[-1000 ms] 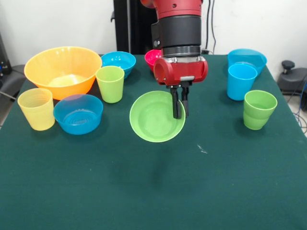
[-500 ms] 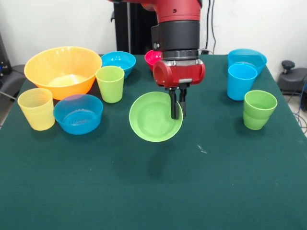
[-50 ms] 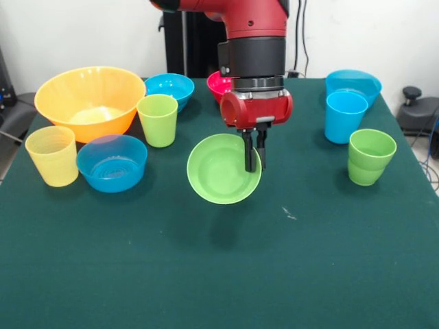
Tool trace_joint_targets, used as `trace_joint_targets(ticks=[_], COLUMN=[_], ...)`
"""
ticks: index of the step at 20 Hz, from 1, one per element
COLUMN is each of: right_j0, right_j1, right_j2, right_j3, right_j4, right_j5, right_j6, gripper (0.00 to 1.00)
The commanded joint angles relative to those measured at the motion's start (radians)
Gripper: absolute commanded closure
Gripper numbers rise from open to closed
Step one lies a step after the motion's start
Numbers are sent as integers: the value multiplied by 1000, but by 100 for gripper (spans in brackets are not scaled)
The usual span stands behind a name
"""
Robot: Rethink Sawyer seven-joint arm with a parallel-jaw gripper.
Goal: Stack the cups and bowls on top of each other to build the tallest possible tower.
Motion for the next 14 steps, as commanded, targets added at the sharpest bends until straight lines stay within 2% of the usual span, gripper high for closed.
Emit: trace_joint_targets(ticks=[1, 14], right_j0=[21, 24], right_j1=[49, 54], right_j2=[6, -3], right_j3=[-4, -9], right_j4=[41, 43], right_j5=[94, 94], right_j6=[123, 109], gripper=[100, 100])
